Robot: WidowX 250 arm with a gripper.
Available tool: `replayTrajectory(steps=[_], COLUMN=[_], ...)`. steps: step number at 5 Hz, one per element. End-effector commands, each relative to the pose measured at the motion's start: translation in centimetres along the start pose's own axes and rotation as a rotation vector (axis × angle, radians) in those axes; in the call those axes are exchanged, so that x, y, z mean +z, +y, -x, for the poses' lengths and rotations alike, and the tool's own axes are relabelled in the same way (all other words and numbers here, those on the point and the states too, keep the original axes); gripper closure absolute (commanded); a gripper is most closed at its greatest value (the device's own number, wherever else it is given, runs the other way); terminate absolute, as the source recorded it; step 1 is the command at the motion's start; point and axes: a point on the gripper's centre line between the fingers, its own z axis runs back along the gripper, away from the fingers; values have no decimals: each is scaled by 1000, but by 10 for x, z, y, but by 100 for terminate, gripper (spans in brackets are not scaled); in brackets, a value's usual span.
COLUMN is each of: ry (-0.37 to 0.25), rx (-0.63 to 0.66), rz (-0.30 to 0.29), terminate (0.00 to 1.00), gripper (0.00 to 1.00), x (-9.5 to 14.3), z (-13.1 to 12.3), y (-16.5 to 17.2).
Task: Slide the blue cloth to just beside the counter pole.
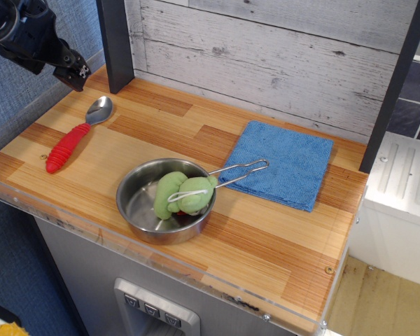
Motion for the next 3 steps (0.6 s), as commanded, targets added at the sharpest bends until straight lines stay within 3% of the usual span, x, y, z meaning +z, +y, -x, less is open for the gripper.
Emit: replayTrajectory(steps=[1, 3], ry=[0, 17], rx=[0, -26], rz=[0, 34], terminate=[0, 0], gripper=[0, 0], x=[0, -1], z=[0, -17], y=[0, -35])
